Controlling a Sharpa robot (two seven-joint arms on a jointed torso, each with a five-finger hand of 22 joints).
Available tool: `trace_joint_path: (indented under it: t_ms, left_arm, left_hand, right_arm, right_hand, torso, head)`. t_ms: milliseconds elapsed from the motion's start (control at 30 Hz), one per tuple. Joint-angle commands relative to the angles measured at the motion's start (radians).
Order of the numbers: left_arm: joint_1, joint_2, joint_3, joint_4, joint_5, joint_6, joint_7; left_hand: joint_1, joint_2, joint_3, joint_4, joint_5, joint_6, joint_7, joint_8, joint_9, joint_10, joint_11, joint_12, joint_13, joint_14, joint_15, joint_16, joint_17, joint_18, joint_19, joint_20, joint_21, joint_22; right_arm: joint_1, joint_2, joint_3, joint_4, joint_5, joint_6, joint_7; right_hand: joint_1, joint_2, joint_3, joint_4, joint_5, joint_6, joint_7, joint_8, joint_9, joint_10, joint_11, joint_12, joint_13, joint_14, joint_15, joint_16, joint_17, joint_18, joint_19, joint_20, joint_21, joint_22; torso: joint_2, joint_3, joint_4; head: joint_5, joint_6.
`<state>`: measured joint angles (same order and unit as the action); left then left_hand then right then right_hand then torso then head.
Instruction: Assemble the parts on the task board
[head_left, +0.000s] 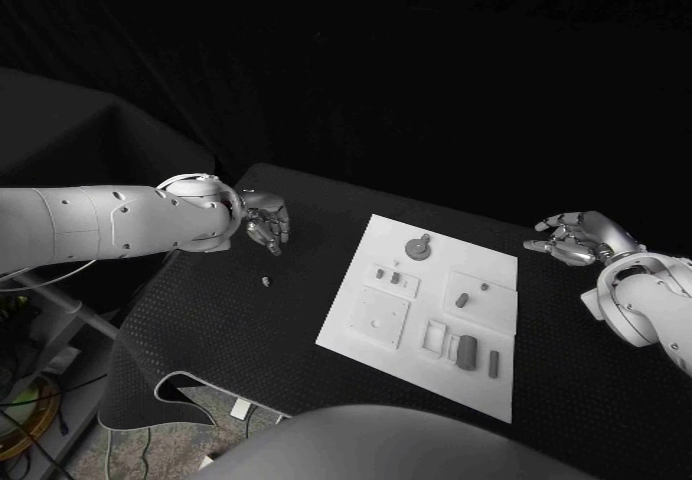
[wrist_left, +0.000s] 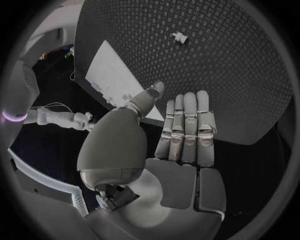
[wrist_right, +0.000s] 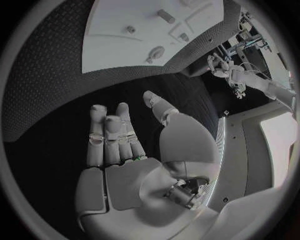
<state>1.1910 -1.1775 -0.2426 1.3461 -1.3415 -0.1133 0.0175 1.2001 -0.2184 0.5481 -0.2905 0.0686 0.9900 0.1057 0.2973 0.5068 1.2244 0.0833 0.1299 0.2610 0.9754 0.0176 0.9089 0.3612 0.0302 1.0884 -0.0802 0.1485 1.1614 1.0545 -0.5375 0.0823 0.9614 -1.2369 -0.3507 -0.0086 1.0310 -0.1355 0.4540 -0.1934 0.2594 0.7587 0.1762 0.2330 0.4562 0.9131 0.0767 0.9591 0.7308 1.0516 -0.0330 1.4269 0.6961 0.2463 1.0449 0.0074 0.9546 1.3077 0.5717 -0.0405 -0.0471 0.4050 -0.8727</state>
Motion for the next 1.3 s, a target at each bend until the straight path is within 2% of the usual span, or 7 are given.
trace_joint_path:
  t_ms: [33,167,233,367,633,1000,1300]
  left_arm:
    - [-0.025,0.008,0.001,-0.011,-0.094,-0.043,0.037]
    - [-0.054,0.006,0.001,-0.027,-0.128,-0.094,0.078]
    - [-0.066,0.005,0.000,-0.035,-0.142,-0.115,0.091]
    - [-0.075,-0.005,0.000,-0.043,-0.154,-0.138,0.110]
    - [-0.076,-0.018,0.000,-0.049,-0.156,-0.084,0.113]
    - [-0.079,-0.017,0.000,-0.044,-0.172,-0.052,0.090]
    - [-0.103,-0.015,0.000,-0.040,-0.192,-0.046,0.086]
  left_hand:
    - [0.013,-0.003,0.014,0.000,0.003,-0.013,0.000,-0.004,-0.004,-0.015,-0.001,-0.012,-0.004,-0.001,0.004,-0.009,0.002,0.012,0.000,0.003,-0.005,-0.001]
    - [0.029,-0.004,0.028,-0.002,-0.002,-0.019,-0.007,-0.005,-0.007,-0.032,-0.002,-0.025,-0.006,-0.006,0.007,-0.015,0.005,0.011,-0.005,0.005,-0.009,-0.001]
    - [0.038,-0.005,0.032,-0.002,-0.004,-0.018,-0.010,-0.003,-0.008,-0.035,-0.004,-0.028,-0.006,-0.012,0.009,-0.019,0.005,0.010,-0.009,0.006,-0.012,0.000]
    - [0.051,-0.013,0.035,-0.003,-0.008,-0.023,-0.012,-0.004,-0.011,-0.041,-0.005,-0.033,-0.007,-0.017,0.011,-0.022,0.007,0.010,-0.013,0.008,-0.014,0.002]
    - [0.082,-0.020,0.046,-0.003,-0.006,-0.028,-0.021,-0.003,-0.016,-0.052,-0.014,-0.043,-0.007,-0.037,0.019,-0.033,0.010,0.007,-0.029,0.016,-0.023,0.004]
    - [0.095,-0.027,0.077,-0.001,-0.014,-0.028,-0.021,-0.001,-0.021,-0.051,-0.015,-0.045,-0.005,-0.038,0.021,-0.034,0.015,0.007,-0.027,0.018,-0.025,0.006]
    - [0.090,-0.034,0.079,-0.001,-0.017,-0.028,-0.024,0.001,-0.022,-0.045,-0.019,-0.041,-0.001,-0.041,0.022,-0.032,0.019,0.007,-0.031,0.019,-0.027,0.009]
  right_arm:
    - [-0.001,0.000,0.000,-0.004,0.002,0.015,0.012]
    - [-0.001,0.000,0.000,-0.005,0.002,0.016,0.013]
    - [-0.001,-0.002,0.000,-0.005,0.002,0.017,0.012]
    - [-0.001,-0.002,0.000,-0.005,0.002,0.018,0.012]
    - [-0.001,0.000,0.000,-0.007,0.002,0.020,0.012]
    - [-0.001,0.001,0.000,-0.007,0.002,0.023,0.012]
    - [-0.001,0.003,0.000,-0.008,0.002,0.028,0.012]
  right_hand:
    - [-0.003,0.011,-0.002,0.004,-0.001,-0.007,0.015,0.006,-0.001,-0.007,0.002,0.003,-0.001,-0.007,0.002,-0.005,-0.002,0.015,-0.001,-0.004,-0.007,0.010]
    - [-0.003,0.011,-0.002,0.004,-0.001,-0.007,0.015,0.006,-0.001,-0.007,0.002,0.003,-0.001,-0.008,0.002,-0.005,-0.002,0.015,-0.001,-0.004,-0.007,0.010]
    - [-0.003,0.012,-0.003,0.004,-0.001,-0.007,0.015,0.006,-0.001,-0.007,0.002,0.003,-0.001,-0.008,0.002,-0.005,-0.002,0.015,-0.001,-0.004,-0.007,0.010]
    - [-0.004,0.012,-0.003,0.004,-0.001,-0.008,0.016,0.006,-0.002,-0.007,0.002,0.003,-0.001,-0.008,0.002,-0.005,-0.002,0.015,-0.001,-0.004,-0.007,0.010]
    - [-0.004,0.013,-0.004,0.004,-0.001,-0.008,0.016,0.006,-0.002,-0.007,0.002,0.003,-0.001,-0.008,0.002,-0.005,-0.002,0.015,-0.001,-0.004,-0.007,0.010]
    - [-0.004,0.013,-0.004,0.004,-0.002,-0.008,0.016,0.006,-0.002,-0.007,0.002,0.004,-0.001,-0.008,0.002,-0.005,-0.002,0.015,-0.001,-0.004,-0.007,0.010]
    - [-0.004,0.015,-0.004,0.004,-0.001,-0.008,0.016,0.006,-0.002,-0.007,0.002,0.004,-0.001,-0.008,0.002,-0.005,-0.002,0.015,-0.001,-0.004,-0.007,0.010]
  torso:
    - [0.000,-0.0118,0.0071]
    - [0.001,-0.0212,0.0123]
    - [0.000,-0.0230,0.0135]
    - [0.004,-0.0183,0.0134]
    - [0.008,-0.0137,0.0130]
    - [0.012,-0.0094,0.0138]
    - [0.014,-0.0080,0.0144]
  head:
    - [0.001,0.000]
    - [-0.001,0.000]
    - [-0.003,0.000]
    - [-0.003,0.000]
    - [-0.006,0.000]
    - [-0.014,0.000]
    - [-0.021,0.000]
